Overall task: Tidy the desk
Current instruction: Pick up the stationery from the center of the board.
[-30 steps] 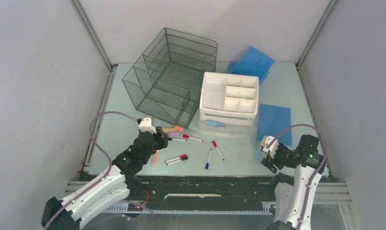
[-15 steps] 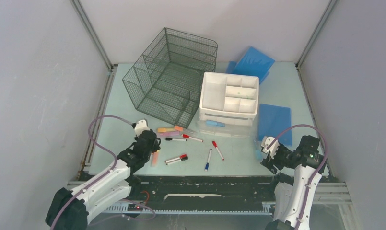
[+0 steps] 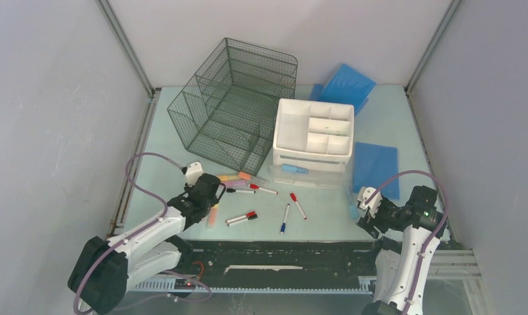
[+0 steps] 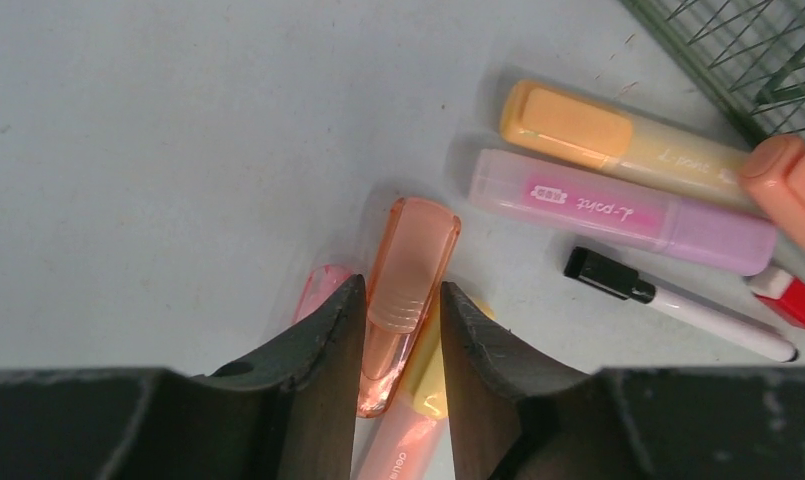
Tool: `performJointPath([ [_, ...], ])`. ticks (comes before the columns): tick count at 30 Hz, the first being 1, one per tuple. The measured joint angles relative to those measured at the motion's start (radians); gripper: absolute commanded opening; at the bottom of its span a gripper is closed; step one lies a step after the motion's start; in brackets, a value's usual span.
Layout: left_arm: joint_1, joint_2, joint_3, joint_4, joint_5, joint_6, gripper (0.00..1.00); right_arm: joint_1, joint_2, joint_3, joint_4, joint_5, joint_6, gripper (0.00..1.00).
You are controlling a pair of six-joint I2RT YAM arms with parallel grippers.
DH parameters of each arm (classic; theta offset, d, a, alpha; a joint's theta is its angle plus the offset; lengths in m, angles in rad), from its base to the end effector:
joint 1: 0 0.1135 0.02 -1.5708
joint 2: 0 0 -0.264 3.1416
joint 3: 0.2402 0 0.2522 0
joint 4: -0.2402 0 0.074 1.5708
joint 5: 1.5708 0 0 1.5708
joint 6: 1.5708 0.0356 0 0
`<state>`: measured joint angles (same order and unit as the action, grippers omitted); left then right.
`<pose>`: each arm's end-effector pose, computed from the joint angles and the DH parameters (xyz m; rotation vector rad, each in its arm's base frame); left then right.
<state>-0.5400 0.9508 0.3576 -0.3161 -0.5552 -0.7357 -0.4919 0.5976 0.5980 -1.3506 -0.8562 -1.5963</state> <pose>0.1531 -0.0699 0.1589 -0.4478 2.2625 0.0562 0.0726 -0.0084 0.2272 -1.2941 1.8807 0.3047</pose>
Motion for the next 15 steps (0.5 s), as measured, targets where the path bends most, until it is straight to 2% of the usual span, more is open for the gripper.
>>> performJointPath([
  [15, 0.016, 0.167, 0.064, -0.019, 0.039, -0.015, 0.46, -0.011, 0.000, 0.000, -0.014, -0.008, -0.018, 0.73],
])
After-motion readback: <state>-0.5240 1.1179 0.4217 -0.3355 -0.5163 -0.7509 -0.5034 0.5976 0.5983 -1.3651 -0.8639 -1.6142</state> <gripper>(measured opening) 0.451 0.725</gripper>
